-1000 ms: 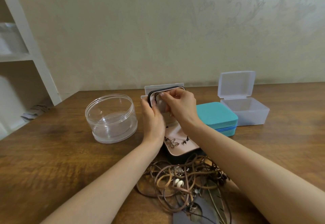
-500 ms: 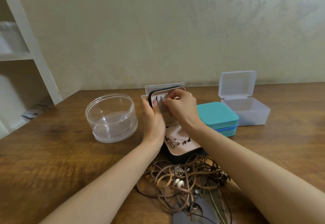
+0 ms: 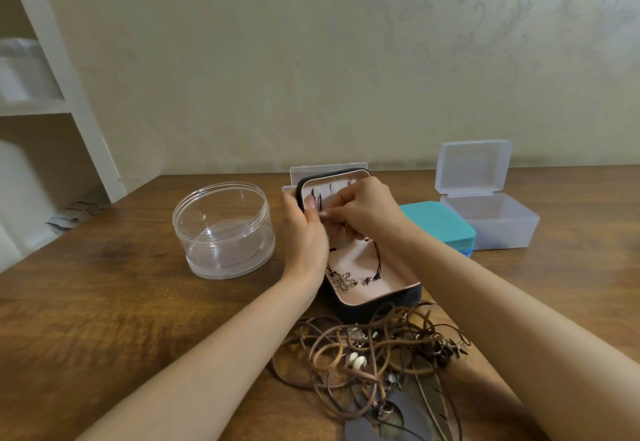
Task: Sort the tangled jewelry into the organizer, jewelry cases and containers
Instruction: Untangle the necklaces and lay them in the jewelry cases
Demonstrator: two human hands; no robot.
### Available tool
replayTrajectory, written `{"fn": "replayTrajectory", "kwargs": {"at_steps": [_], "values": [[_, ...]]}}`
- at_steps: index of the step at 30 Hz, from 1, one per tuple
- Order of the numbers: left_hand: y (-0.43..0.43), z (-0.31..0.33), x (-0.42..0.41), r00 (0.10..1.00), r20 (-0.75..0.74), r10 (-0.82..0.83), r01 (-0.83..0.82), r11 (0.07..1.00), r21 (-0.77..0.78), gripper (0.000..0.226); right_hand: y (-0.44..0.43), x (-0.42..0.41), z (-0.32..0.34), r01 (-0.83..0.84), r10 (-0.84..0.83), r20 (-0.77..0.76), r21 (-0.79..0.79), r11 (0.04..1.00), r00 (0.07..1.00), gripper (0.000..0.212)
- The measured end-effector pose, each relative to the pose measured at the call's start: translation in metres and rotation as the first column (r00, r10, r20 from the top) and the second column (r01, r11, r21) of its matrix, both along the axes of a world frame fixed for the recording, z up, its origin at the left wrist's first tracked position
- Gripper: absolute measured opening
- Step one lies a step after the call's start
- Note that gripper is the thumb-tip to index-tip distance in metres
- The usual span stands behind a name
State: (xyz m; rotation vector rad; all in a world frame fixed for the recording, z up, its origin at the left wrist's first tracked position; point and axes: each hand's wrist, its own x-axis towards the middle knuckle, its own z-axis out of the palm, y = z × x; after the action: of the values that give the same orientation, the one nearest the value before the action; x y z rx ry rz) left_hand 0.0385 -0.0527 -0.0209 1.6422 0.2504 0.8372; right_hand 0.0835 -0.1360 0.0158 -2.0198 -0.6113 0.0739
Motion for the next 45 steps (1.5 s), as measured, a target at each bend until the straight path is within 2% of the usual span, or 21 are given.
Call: {"fn": "replayTrajectory", "kwargs": {"at_steps": [4,7,11,14,21,25,28,33,40,45], "values": [[0.005,0.003,-0.001,0.997,-0.062,0.046,-0.042,0.997,0.067,0.007,-0.002,-0.003,0.0,-0.051,0.067,-0.142,0.112,0.992,0.988,0.01],[0.012,0.009,-0.001,0.989,-0.114,0.098,-0.076,0.98,0.187,0.016,-0.001,-0.004,-0.001,-0.042,0.062,-0.157,0.129,0.991,0.986,0.006],[0.029,0.016,0.002,0.972,-0.144,0.187,-0.116,0.909,0.402,0.025,-0.001,-0.004,0.0,-0.042,0.065,-0.184,0.127,0.991,0.981,0.01],[0.036,0.02,0.005,0.953,-0.162,0.258,-0.147,0.855,0.497,0.027,0.0,-0.007,0.0,-0.047,0.07,-0.183,0.128,0.991,0.981,0.011],[0.04,0.024,0.008,0.94,-0.217,0.264,-0.137,0.872,0.469,0.026,0.002,-0.011,0.001,-0.128,0.178,-0.34,0.164,0.978,0.924,0.018],[0.04,0.024,0.008,0.938,-0.218,0.271,-0.14,0.868,0.476,0.028,0.001,-0.01,0.002,-0.2,0.233,-0.358,0.129,0.971,0.904,0.02],[0.042,0.023,0.009,0.939,-0.215,0.267,-0.147,0.881,0.451,0.028,0.003,-0.012,0.0,-0.228,0.247,-0.307,0.1,0.969,0.919,0.017],[0.043,0.022,0.008,0.948,-0.199,0.25,-0.142,0.887,0.439,0.027,0.009,-0.017,-0.006,-0.198,0.207,-0.211,0.061,0.978,0.955,0.014],[0.045,0.021,0.007,0.956,-0.178,0.231,-0.132,0.887,0.442,0.026,0.006,-0.019,0.001,-0.153,0.156,-0.28,0.033,0.988,0.947,0.003],[0.046,0.019,0.009,0.96,-0.177,0.217,-0.125,0.898,0.423,0.029,0.002,-0.027,0.001,-0.109,0.171,-0.422,0.168,0.98,0.89,0.013]]}}
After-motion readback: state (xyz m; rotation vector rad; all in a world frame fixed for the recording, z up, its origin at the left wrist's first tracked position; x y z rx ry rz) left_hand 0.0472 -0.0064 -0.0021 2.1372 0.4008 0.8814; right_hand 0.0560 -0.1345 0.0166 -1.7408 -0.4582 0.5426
